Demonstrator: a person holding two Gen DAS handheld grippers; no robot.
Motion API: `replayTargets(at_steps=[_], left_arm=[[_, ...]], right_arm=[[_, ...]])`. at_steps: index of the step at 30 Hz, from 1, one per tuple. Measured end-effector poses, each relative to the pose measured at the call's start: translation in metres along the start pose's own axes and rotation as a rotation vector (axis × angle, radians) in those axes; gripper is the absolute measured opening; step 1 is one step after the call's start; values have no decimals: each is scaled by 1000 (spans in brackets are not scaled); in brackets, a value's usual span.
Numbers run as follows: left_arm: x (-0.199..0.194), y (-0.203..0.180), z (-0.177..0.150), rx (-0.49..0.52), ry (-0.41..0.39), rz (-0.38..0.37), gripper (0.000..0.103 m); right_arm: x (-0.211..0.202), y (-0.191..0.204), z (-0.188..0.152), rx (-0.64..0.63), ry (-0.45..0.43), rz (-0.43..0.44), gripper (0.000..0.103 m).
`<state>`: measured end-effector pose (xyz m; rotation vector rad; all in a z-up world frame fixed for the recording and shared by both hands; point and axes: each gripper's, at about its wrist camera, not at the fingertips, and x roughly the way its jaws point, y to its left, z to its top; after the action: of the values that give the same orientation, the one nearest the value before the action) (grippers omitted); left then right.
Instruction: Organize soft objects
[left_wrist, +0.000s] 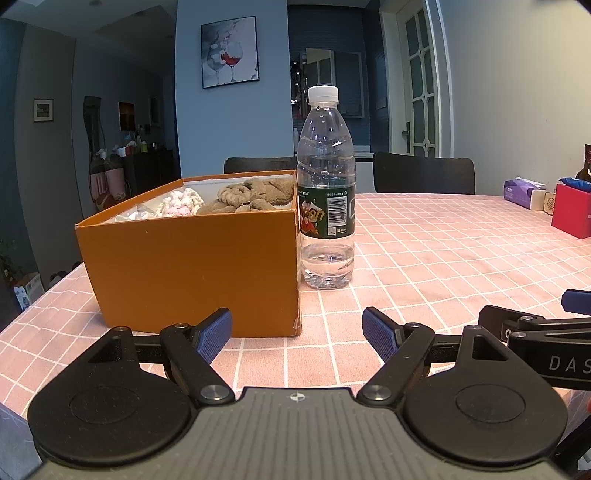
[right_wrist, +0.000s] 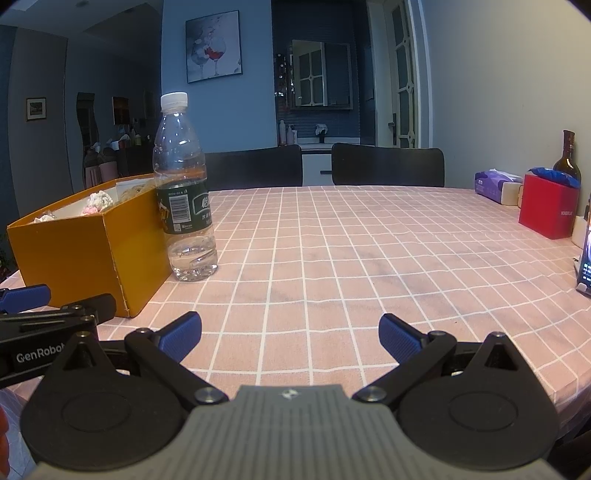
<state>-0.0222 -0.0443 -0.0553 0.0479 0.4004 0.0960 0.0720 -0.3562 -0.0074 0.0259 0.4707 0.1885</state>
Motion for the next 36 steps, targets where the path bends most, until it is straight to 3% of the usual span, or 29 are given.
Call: replayTargets(at_steps=[36], left_arm=[[2, -2, 2, 3, 9, -6, 94]], right_arm=[[7, -2, -2, -4, 18, 11, 100]])
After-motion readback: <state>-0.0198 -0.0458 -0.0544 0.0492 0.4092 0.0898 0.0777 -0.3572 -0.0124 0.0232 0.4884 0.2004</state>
